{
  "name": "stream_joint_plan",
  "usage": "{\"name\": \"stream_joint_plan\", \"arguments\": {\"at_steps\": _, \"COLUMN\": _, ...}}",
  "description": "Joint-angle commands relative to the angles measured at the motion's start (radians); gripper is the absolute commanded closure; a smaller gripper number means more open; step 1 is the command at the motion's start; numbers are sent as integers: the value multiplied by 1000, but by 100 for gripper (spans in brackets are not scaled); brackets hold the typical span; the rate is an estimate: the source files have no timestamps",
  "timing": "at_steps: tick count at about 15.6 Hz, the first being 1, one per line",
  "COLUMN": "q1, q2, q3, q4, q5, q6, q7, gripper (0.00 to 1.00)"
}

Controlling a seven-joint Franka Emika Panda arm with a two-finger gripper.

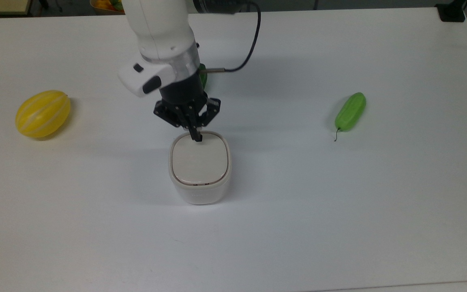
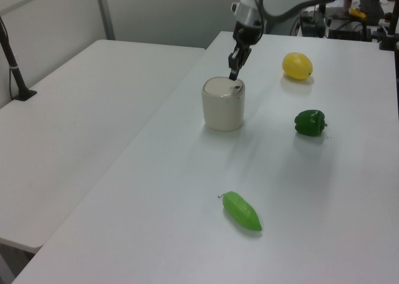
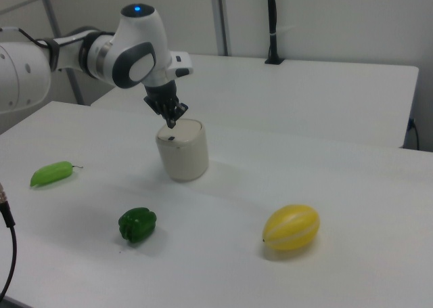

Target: Close garbage bin

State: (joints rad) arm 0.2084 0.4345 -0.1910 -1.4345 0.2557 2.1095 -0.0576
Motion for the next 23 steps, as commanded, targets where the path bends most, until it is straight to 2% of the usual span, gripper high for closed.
{"name": "stream_joint_plan", "arguments": {"at_steps": 1, "q1": -13, "q2": -91, "q3": -13, "q4": -21, "q5": -28, "q6": -149, "q7": -22, "gripper": 100}}
{"name": "stream_joint_plan", "arguments": {"at_steps": 4, "q1": -41, "q2": -149, "q3": -13, "q4": -23, "q5": -68, "q6": -265, "q7": -22, "gripper": 96}}
{"name": "stream_joint_plan", "arguments": {"at_steps": 6, "q1": -49, "q2": -189, "q3": -15, "q4": -26, "q5": -123, "q6": -385, "q7": -28, "gripper": 88}}
{"name": "stream_joint_plan", "arguments": {"at_steps": 8, "q1": -56, "q2": -226, "q3": -15, "q4": -32, "q5": -171, "q6": -472, "q7": -25, "gripper": 67}}
{"name": "stream_joint_plan", "arguments": {"at_steps": 9, "q1": -61, "q2": -240, "q3": -16, "q4": -40, "q5": -174, "q6": -503, "q7": -24, "gripper": 60}}
{"name": "stream_joint_plan", "arguments": {"at_steps": 10, "q1": -66, "q2": -258, "q3": -16, "q4": -50, "q5": -174, "q6": -525, "q7": -22, "gripper": 44}}
{"name": "stream_joint_plan", "arguments": {"at_steps": 11, "q1": -67, "q2": -273, "q3": -18, "q4": -59, "q5": -179, "q6": -543, "q7": -19, "gripper": 0}}
{"name": "stream_joint_plan", "arguments": {"at_steps": 14, "q1": -67, "q2": -313, "q3": -18, "q4": -70, "q5": -217, "q6": -600, "q7": -18, "gripper": 0}}
{"name": "stream_joint_plan", "arguments": {"at_steps": 17, "q1": -64, "q2": -397, "q3": -15, "q4": -159, "q5": -263, "q6": -591, "q7": 5, "gripper": 0}}
{"name": "stream_joint_plan", "arguments": {"at_steps": 19, "q1": -61, "q2": -442, "q3": -13, "q4": -210, "q5": -271, "q6": -588, "q7": 7, "gripper": 0}}
{"name": "stream_joint_plan", "arguments": {"at_steps": 23, "q1": -69, "q2": -456, "q3": -15, "q4": -215, "q5": -268, "q6": -597, "q7": 28, "gripper": 0}}
